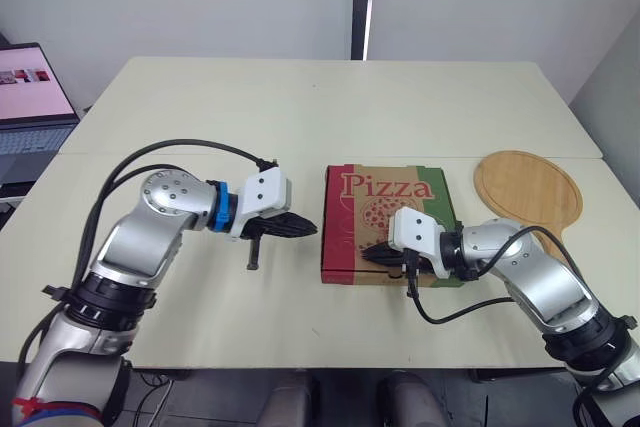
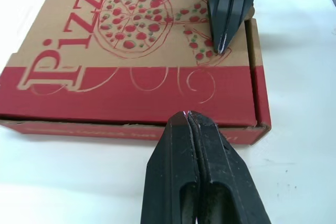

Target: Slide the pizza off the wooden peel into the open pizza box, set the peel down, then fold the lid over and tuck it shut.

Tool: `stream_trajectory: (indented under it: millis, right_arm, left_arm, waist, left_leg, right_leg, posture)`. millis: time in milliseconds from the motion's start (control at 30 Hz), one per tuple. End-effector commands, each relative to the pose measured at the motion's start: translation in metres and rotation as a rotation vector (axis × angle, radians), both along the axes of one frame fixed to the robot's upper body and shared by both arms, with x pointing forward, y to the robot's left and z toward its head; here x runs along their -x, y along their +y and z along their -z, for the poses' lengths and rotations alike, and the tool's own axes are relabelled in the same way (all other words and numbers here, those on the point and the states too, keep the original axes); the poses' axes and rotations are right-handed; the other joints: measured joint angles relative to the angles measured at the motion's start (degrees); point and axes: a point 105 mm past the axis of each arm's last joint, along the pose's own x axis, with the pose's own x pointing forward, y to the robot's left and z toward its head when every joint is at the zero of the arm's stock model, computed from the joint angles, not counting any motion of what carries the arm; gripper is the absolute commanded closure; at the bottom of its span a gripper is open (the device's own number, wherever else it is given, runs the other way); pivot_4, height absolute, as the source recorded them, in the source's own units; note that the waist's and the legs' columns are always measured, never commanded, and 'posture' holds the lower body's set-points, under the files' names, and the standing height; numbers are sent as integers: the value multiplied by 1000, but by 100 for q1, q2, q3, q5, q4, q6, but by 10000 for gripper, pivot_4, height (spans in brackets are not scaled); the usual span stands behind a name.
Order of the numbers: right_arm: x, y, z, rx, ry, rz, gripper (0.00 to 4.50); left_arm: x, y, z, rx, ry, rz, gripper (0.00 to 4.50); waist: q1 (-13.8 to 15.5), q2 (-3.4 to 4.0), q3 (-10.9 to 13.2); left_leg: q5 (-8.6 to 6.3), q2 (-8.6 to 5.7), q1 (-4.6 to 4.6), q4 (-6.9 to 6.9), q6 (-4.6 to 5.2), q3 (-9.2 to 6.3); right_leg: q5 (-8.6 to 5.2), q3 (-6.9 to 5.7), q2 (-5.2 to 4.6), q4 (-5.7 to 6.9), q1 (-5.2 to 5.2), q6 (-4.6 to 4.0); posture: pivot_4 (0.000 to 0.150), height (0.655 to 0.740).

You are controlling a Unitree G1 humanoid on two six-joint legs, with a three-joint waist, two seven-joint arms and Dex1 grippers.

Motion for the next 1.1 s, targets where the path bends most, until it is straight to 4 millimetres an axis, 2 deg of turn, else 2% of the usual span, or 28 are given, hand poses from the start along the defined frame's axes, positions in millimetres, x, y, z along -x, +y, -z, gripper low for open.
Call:
stream_trajectory:
  millis: [33, 133, 267, 333, 433, 500, 533, 633, 733, 800, 900, 1100]
  right_arm:
    - [-1, -2, 6, 9, 0, 25, 44696]
    - [-2, -2, 2, -16, -23, 29, 44696]
    - [-7, -7, -28, -123, -89, 69, 44696]
    - [-11, -18, -40, -151, -117, 115, 44696]
    - [-21, -49, -56, -158, -179, 234, 44696]
    - [-34, -84, -63, -140, -231, 371, 44696]
    - [-37, -95, -64, -130, -244, 410, 44696]
    - [-41, -129, -49, -51, -273, 516, 44696]
    - [-40, -145, -34, -26, -262, 574, 44696]
    - [-39, -152, -21, -7, -243, 602, 44696]
    - [-36, -154, -1, 32, -213, 605, 44696]
    - [-29, -141, 13, 21, -144, 548, 44696]
  left_arm:
    - [4, -11, 0, 17, -24, 26, 45000]
    - [4, -11, 4, 13, -22, 20, 45000]
    - [-2, 0, 0, 32, -34, -52, 45000]
    - [-7, 7, -3, 47, -53, -110, 45000]
    - [-15, 19, -5, 79, -80, -222, 45000]
    - [-20, 28, -1, 108, -100, -317, 45000]
    - [-21, 31, 1, 117, -105, -345, 45000]
    - [-26, 44, 9, 172, -112, -478, 45000]
    - [-27, 51, 15, 223, -116, -570, 45000]
    - [-23, 45, 20, 259, -85, -593, 45000]
    - [-15, 30, 32, 269, -39, -572, 45000]
    - [-8, 13, 48, 257, 31, -553, 45000]
  waist:
    - [0, 0, 0]
    - [-6, 0, 0]
    - [-5, 0, 1]
    - [2, 0, 1]
    - [5, 0, 0]
    - [9, 0, 0]
    - [10, 0, 0]
    - [19, 0, 0]
    - [15, 0, 0]
    - [4, 1, 0]
    - [7, 1, 0]
    - [8, 1, 0]
  left_leg:
    - [0, 0, 0, 0, 0, 0]
    - [1, 1, 1, -1, -1, 0]
    - [7, 1, 0, -1, -13, 0]
    - [7, 1, -1, -1, -13, 0]
    - [7, 0, -1, -1, -12, -1]
    - [6, -1, -1, -2, -11, 0]
    - [6, -1, 0, -3, -10, 1]
    - [-1, 0, 0, -5, 1, 1]
    - [-1, 1, 0, -7, 1, 3]
    - [0, 1, 1, -7, 0, 7]
    - [3, 1, 3, -6, -6, 10]
    - [10, 1, 3, -7, -17, 11]
  right_leg:
    - [0, 0, 0, 1, 0, 0]
    - [0, 0, 1, 1, -1, 0]
    - [0, 2, 1, 1, -2, 0]
    - [0, 1, 1, 0, -2, 0]
    - [0, 1, 0, 0, -2, 0]
    - [0, 2, -1, -2, 0, 0]
    - [0, 2, -3, -3, 0, 0]
    - [0, 1, -3, -2, 1, 0]
    - [0, 3, -3, -1, 0, 0]
    - [0, 6, -3, -1, -2, 0]
    - [0, 7, -4, -1, 1, 0]
    - [0, 8, -3, -1, 2, 0]
  posture:
    - [1500, 7281]
    - [1500, 7281]
    - [1500, 7281]
    - [1500, 7281]
    - [1500, 7281]
    - [1500, 7281]
    - [1500, 7281]
    - [1500, 7281]
    - [1500, 7281]
    - [1500, 7281]
    - [1500, 7281]
    - [1500, 7281]
